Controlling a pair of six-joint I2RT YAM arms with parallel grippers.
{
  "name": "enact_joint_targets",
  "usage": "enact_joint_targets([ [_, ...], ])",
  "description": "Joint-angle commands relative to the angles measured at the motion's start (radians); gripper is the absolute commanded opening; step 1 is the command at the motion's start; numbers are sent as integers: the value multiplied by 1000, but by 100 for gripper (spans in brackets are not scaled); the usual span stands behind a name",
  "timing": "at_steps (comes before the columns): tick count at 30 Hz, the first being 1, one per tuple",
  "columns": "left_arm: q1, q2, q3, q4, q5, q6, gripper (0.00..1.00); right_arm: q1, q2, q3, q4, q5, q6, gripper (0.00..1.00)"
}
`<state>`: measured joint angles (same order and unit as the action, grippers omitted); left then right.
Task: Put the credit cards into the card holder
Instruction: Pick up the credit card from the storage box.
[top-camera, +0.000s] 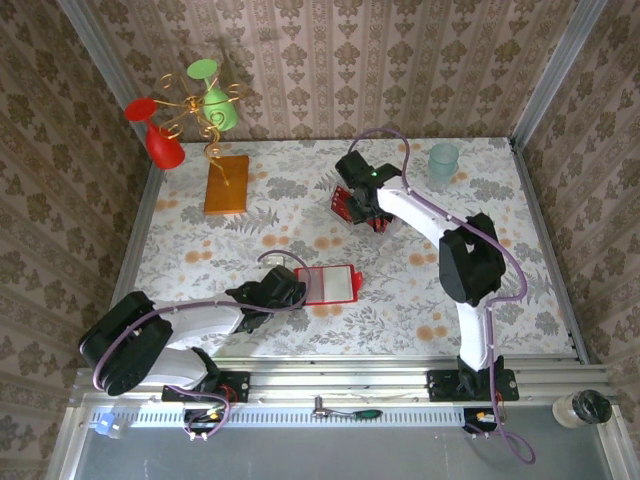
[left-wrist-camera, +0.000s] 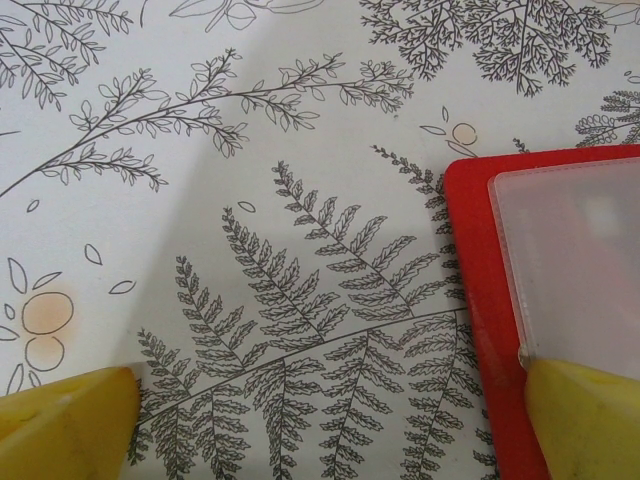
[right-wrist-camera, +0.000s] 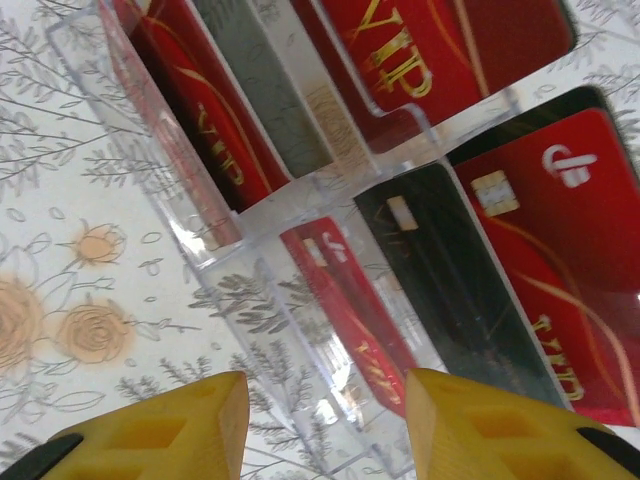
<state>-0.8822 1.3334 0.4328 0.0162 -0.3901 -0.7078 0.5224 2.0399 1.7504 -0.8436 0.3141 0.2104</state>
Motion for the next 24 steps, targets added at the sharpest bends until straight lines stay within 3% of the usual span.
enact_joint_targets([
  [1, 6, -8, -3, -1, -20, -6, 100, 4, 40, 42, -57, 88, -51, 46],
  [12, 6, -19, -3, -6, -21, -4, 100, 1, 104, 67, -69, 106, -80, 42],
  [24, 5, -19, 0, -7, -23, -4, 100, 1, 90, 78, -72, 61, -105, 15],
])
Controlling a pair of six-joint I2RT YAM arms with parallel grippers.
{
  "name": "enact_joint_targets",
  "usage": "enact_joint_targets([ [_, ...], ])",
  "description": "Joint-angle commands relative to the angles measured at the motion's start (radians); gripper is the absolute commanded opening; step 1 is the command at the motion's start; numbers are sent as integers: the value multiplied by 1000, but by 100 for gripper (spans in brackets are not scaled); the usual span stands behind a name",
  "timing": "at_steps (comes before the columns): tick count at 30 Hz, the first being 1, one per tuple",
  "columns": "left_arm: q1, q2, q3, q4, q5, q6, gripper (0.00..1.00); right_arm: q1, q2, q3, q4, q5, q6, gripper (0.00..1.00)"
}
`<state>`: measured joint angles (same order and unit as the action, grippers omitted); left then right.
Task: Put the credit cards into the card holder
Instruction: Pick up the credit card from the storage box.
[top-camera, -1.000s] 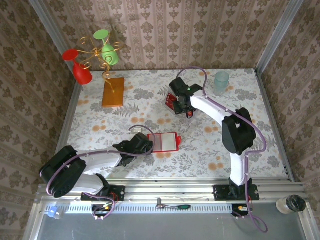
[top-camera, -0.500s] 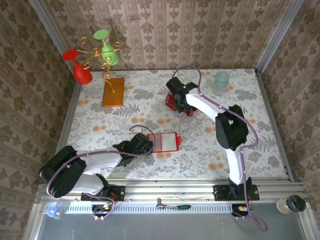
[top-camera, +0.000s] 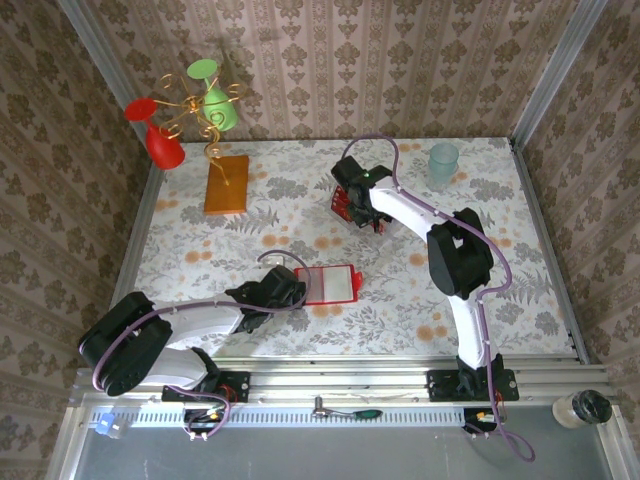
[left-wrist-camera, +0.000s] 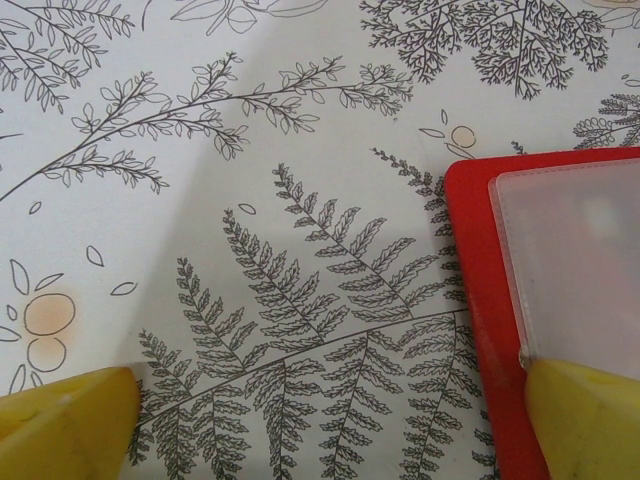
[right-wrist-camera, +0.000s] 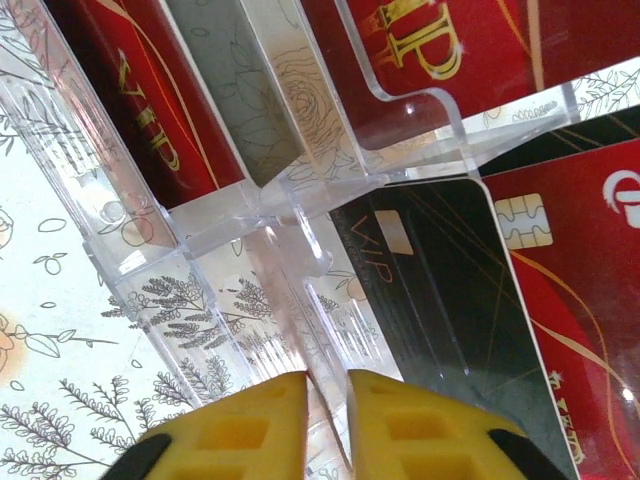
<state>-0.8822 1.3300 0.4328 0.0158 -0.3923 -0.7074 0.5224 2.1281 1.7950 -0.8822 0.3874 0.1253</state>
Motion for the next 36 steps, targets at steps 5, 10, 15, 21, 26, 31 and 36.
enact_joint_targets([
  [5, 5, -21, 0, -7, -20, -4, 100, 1, -14, 26, -25, -49, -55, 5],
  [10, 6, -29, -2, -10, -20, -4, 100, 4, -48, 24, -27, -62, -72, 0],
  [15, 6, -40, -1, -18, -26, -2, 100, 14, -113, 32, -32, -82, -69, 0],
  [21, 6, -40, -5, -21, -32, -3, 100, 66, -209, 6, -27, -151, -15, 0],
  [26, 6, -38, -11, -20, -36, -7, 100, 103, -303, -134, 75, -321, 117, 0],
  [31, 8, -37, -16, -24, -38, -8, 100, 115, -412, -372, 300, -525, 311, 0],
  [36, 8, -38, -19, -27, -42, -14, 100, 144, -467, -552, 478, -615, 456, 0],
])
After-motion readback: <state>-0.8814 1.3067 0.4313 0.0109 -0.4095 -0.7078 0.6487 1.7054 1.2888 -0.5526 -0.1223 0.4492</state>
